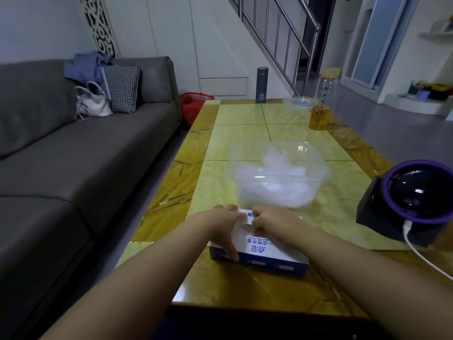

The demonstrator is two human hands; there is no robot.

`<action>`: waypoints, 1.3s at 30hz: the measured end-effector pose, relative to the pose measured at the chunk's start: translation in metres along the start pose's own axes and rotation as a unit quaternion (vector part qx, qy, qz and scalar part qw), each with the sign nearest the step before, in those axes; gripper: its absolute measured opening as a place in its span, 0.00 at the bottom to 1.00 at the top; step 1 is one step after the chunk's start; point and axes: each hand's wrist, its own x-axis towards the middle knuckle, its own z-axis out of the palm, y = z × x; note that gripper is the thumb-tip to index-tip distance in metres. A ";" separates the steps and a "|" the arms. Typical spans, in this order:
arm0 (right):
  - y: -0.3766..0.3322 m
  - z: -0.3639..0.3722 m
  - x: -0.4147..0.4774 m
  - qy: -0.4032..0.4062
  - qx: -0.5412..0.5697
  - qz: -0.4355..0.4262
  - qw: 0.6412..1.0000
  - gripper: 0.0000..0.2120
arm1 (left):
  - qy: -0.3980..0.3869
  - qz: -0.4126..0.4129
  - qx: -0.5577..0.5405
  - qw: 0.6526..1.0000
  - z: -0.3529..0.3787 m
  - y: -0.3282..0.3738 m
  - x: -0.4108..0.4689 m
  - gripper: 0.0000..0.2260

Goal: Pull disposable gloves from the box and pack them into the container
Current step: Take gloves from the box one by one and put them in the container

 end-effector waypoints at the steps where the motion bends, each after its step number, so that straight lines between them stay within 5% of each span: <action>1: 0.000 0.000 -0.001 -0.013 0.012 0.007 1.000 0.03 | 0.003 0.000 -0.005 1.000 0.001 0.000 0.000 0.44; 9: -0.005 -0.047 -0.026 -0.014 -0.115 -0.111 0.987 0.04 | 0.006 0.002 -0.014 1.000 0.001 -0.001 -0.002 0.48; 14: 0.011 -0.070 -0.024 0.005 -0.135 -0.066 0.989 0.09 | 0.006 0.007 -0.017 1.000 0.001 0.002 -0.005 0.48; 23: 0.034 -0.140 -0.038 0.247 0.016 -0.028 0.968 0.04 | 0.015 0.012 -0.084 0.996 -0.002 0.003 -0.014 0.46; 25: 0.038 -0.144 -0.044 0.270 0.045 -0.038 0.961 0.03 | 0.036 0.055 -0.236 0.970 -0.010 -0.001 -0.022 0.39; 28: 0.041 -0.141 -0.052 0.267 0.066 -0.047 0.960 0.03 | 0.041 0.118 -0.510 0.851 -0.023 -0.006 -0.034 0.35; 31: 0.039 -0.135 -0.055 0.272 0.081 -0.058 0.957 0.03 | 0.060 0.131 -0.643 0.752 -0.032 -0.005 -0.036 0.18; 39: 0.034 -0.121 -0.050 0.291 0.145 -0.068 0.943 0.03 | 0.184 0.100 -0.618 0.758 -0.052 0.021 -0.031 0.11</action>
